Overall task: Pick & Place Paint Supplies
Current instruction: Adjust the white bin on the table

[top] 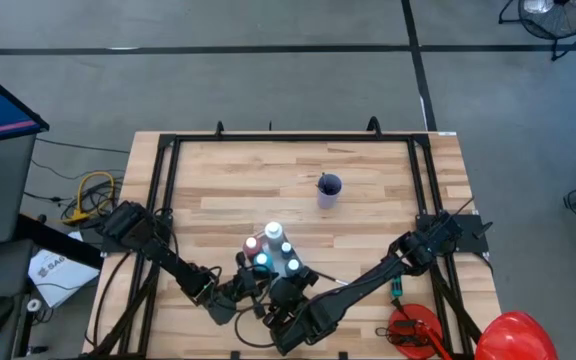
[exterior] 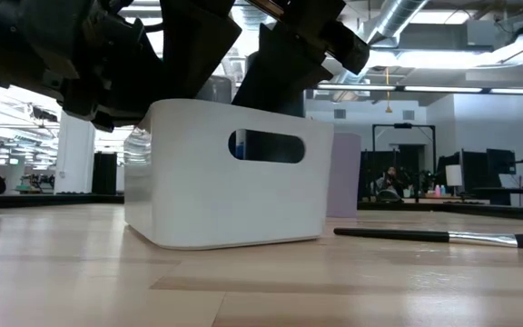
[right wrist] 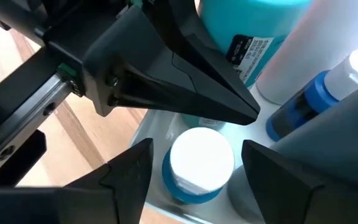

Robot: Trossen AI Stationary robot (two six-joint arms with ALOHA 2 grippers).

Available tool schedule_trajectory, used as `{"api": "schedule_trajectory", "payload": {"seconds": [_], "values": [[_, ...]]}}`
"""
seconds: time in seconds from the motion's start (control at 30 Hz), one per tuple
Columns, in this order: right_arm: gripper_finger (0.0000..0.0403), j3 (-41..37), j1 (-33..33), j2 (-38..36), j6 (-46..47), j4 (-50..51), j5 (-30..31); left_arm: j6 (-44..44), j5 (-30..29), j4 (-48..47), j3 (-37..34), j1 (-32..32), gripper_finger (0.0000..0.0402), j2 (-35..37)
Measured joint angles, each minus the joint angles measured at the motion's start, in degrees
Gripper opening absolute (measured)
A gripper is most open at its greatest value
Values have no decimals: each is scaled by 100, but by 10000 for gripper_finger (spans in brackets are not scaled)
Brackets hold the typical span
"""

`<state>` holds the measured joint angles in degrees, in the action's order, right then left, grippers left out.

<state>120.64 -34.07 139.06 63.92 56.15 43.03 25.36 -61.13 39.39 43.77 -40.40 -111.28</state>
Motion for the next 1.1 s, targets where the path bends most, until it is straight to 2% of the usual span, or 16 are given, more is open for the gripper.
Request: {"api": "schedule_trajectory", "payload": {"seconds": [0.2, 0.43, 0.67, 0.9, 1.1], "values": [[239, 8, -32, 0, -221, -51, -1, -5, 15, 3, 0, -1, 0, -4], [239, 441, -88, 24, -631, 51, -213, 2, 51, 5, 0, -2, 0, -5], [238, 626, -104, 26, -905, 144, -84, 4, 46, 3, 0, 2, 0, -8], [238, 839, -68, 24, -902, 504, -2, 4, 30, 3, 0, 2, 0, -8], [238, 1342, -58, 15, -936, 1158, 107, 4, 25, 3, 0, 2, 0, -8]]}}
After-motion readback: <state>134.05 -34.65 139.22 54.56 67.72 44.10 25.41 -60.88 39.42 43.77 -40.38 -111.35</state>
